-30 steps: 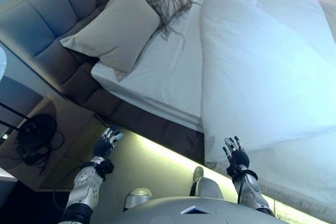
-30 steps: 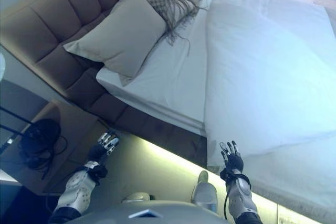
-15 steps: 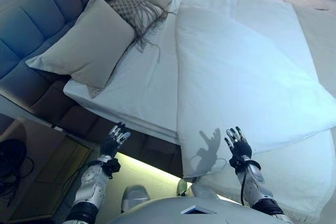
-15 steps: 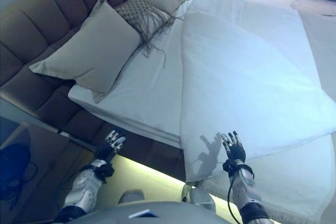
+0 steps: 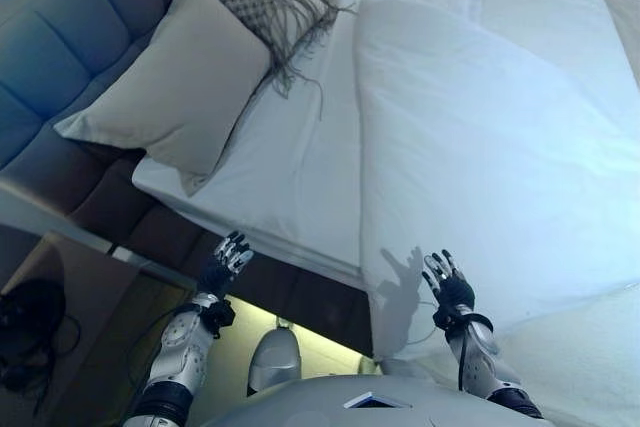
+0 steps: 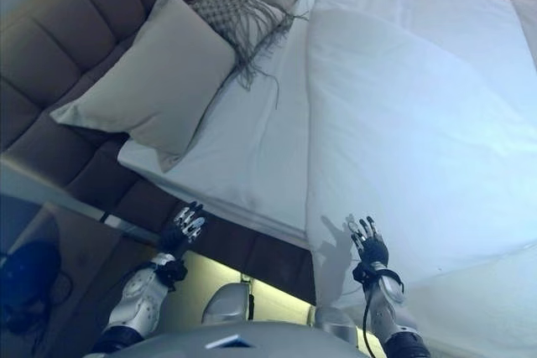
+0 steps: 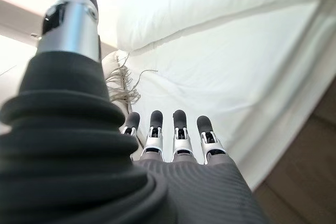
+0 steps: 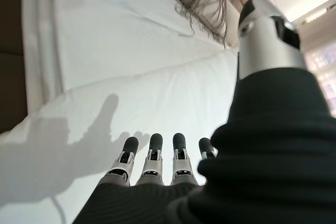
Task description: Make the bed neatly
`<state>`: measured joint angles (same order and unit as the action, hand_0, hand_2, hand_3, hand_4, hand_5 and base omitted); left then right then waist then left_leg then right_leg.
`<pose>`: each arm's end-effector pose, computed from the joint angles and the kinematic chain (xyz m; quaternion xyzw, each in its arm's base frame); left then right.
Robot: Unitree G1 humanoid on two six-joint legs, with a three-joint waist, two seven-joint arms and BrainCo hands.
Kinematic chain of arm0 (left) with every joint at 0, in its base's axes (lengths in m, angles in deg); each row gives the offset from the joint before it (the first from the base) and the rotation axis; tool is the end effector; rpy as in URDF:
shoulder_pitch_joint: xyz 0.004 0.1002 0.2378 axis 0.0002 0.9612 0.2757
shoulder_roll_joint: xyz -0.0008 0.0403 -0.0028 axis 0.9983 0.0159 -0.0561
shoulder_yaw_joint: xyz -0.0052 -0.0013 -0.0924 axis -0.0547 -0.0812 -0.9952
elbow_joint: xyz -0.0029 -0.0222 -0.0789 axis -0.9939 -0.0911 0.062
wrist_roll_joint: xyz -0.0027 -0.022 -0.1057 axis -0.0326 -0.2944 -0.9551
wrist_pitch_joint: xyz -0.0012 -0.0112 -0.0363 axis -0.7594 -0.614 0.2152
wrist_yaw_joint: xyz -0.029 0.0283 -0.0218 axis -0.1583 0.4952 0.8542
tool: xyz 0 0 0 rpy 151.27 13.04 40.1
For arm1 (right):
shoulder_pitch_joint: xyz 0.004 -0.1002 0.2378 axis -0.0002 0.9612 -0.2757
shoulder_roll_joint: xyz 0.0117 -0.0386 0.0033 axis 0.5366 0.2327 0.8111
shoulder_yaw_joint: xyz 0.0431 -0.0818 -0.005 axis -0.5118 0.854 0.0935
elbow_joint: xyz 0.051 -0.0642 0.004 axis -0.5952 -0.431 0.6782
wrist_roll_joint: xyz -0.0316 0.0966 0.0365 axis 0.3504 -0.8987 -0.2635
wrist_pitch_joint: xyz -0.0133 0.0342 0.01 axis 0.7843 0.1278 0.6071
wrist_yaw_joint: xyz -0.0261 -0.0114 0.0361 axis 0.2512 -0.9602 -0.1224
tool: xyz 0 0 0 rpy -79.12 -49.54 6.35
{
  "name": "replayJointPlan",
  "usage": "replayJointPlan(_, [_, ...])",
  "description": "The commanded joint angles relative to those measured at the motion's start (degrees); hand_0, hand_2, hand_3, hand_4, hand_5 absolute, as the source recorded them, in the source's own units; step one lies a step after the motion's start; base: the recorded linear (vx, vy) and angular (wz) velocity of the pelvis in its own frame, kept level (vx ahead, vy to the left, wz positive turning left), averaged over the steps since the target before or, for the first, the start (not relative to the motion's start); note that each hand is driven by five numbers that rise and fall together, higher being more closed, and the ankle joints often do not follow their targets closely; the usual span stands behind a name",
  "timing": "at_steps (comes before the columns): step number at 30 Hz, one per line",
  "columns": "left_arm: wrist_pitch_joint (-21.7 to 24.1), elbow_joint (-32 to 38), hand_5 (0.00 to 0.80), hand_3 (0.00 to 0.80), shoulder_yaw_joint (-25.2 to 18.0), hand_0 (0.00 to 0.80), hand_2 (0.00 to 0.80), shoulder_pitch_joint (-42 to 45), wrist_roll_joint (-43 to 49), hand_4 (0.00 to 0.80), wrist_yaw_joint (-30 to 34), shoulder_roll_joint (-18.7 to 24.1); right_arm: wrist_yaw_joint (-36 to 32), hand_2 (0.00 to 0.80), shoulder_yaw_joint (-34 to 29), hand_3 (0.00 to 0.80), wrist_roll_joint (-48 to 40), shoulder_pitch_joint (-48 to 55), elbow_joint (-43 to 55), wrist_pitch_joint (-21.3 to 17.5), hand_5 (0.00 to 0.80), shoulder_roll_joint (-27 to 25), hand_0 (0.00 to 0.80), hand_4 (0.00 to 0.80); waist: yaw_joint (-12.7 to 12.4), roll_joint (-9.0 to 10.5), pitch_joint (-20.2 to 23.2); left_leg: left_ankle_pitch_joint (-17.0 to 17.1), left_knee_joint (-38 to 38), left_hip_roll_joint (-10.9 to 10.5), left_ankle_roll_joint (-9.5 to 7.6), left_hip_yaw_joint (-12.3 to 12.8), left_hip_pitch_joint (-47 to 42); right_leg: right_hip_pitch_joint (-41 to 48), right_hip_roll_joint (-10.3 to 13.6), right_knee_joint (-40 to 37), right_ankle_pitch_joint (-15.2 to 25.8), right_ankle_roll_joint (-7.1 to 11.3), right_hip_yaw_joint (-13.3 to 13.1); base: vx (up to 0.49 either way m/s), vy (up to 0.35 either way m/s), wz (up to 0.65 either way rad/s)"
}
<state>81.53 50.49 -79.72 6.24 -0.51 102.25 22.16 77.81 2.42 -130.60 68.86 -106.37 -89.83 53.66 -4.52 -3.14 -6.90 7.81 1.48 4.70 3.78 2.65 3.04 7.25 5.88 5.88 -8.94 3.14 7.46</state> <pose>0.1389 0.2205 -0.0440 -0.1554 0.2176 -0.0131 0.9635 0.1219 -0.2031 -0.0605 0.2319 0.2627 -0.1321 0.9272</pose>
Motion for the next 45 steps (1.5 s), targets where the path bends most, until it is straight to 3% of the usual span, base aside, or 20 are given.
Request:
replayJointPlan(1, [1.40,3.21,0.000,0.000,-0.20,0.000,0.000,-3.31,0.37,0.000,0.40,3.30,1.47,0.000,-0.35,0.000,-0.91,-0.05,5.09,-2.60,0.000,1.61,0.000,0.000,-1.00,1.23,3.17,0.27,-1.60,-2.14,-2.17,-2.71,6.48,2.17,5.33,8.57,3.56,3.89,3.44,0.344,0.208,-0.14])
replayJointPlan(4, [1.83,4.77,0.000,0.000,0.49,0.000,0.000,-3.91,0.44,0.000,-0.98,4.15,2.07,0.000,0.72,0.000,-0.02,-0.46,5.73,-4.28,0.000,2.87,0.000,0.000,-1.96,1.41,3.89,-1.48,-2.94,-4.20,-4.26,-2.42,6.31,0.80,8.34,11.83,6.91,3.92,4.74,0.258,0.176,0.06])
replayJointPlan(8, [2.05,3.68,0.000,0.000,1.23,0.000,0.000,-5.53,0.66,0.000,-2.53,4.79,1.92,0.000,0.55,0.000,0.31,-1.32,5.21,-4.80,0.000,3.28,0.000,0.000,-2.77,1.78,4.75,-2.97,-4.27,-6.60,-6.00,-2.70,6.87,1.04,10.23,13.71,9.75,4.06,5.42,0.189,0.131,0.01])
replayJointPlan(15, [2.16,1.67,0.000,0.000,1.93,0.000,0.000,-5.77,1.39,0.000,-1.98,4.64,2.88,0.000,-0.35,0.000,0.24,-1.89,5.47,-4.99,0.000,3.39,0.000,0.000,-2.94,1.39,5.27,-5.13,-5.67,-10.13,-8.93,-4.82,5.59,-3.09,11.67,29.14,14.85,4.22,3.36,0.113,0.134,0.08])
replayJointPlan(18, [1.95,3.50,0.000,0.000,1.27,0.000,0.000,-4.91,0.44,0.000,-3.56,4.56,1.94,0.000,0.41,0.000,0.54,-2.41,4.65,-4.80,0.000,3.33,0.000,0.000,-2.60,1.28,4.32,-5.62,-5.32,-9.76,-8.14,-4.14,3.27,-5.92,10.39,23.09,12.12,2.80,4.48,0.049,-0.048,-0.11])
replayJointPlan(21, [3.32,3.43,0.000,0.000,0.51,0.000,0.000,-5.06,0.10,0.000,-5.16,4.73,-0.26,0.000,0.53,0.000,-0.41,-4.81,2.26,-4.27,0.000,2.24,0.000,0.000,-1.76,1.14,3.30,-6.41,-4.76,-7.77,-6.75,-3.57,1.18,-9.41,8.02,12.86,10.63,2.05,4.57,-0.002,-0.170,-0.13])
replayJointPlan(28, [2.83,5.28,0.000,0.000,-1.52,0.000,0.000,-5.82,0.77,0.000,-5.71,4.67,-1.85,0.000,0.32,0.000,-0.56,-8.25,0.28,-2.42,0.000,1.53,0.000,0.000,-2.98,2.92,2.85,-6.24,-4.46,-3.27,-3.61,-1.54,0.74,-5.82,5.40,3.50,8.06,3.75,6.88,-0.040,-0.222,-0.13])
replayJointPlan(34, [3.08,4.42,0.000,0.000,-1.39,0.000,0.000,-5.67,2.84,0.000,-3.91,4.53,-0.65,0.000,0.23,0.000,0.01,-8.07,2.18,-0.71,0.000,0.85,0.000,0.000,-3.30,3.08,3.36,-4.80,-4.34,-0.95,-1.73,-2.08,2.08,-2.94,2.73,0.43,5.82,3.08,8.62,-0.013,-0.125,0.11])
replayJointPlan(37, [3.69,3.43,0.000,0.000,0.02,0.000,0.000,-7.09,5.62,0.000,-3.14,4.83,0.36,0.000,-0.11,0.000,0.99,-7.64,2.74,-0.13,0.000,-0.32,0.000,0.000,-2.57,3.07,2.96,-5.18,-7.43,-0.59,-1.03,-0.65,4.38,-2.19,2.83,-0.38,5.95,2.69,9.34,-0.032,-0.018,0.06])
replayJointPlan(39, [4.44,2.49,0.000,0.000,1.09,0.000,0.000,-8.73,7.87,0.000,-3.16,5.04,0.49,0.000,-0.19,0.000,0.89,-8.11,1.57,-0.88,0.000,-1.09,0.000,0.000,-1.48,3.36,2.33,-8.24,-12.65,-0.29,-1.50,1.05,5.35,-3.24,4.01,0.68,5.88,2.52,9.36,-0.074,0.045,0.16])
replayJointPlan(45, [4.26,2.14,0.000,0.000,4.64,0.000,0.000,-10.80,11.72,0.000,-5.41,6.31,2.64,0.000,-2.57,0.000,0.74,-8.91,-3.91,-1.57,0.000,-0.44,0.000,0.000,0.00,2.01,2.93,-9.72,-10.48,-2.25,-3.09,-0.47,2.07,-5.18,6.51,4.20,7.25,3.55,6.58,0.033,0.149,0.04])
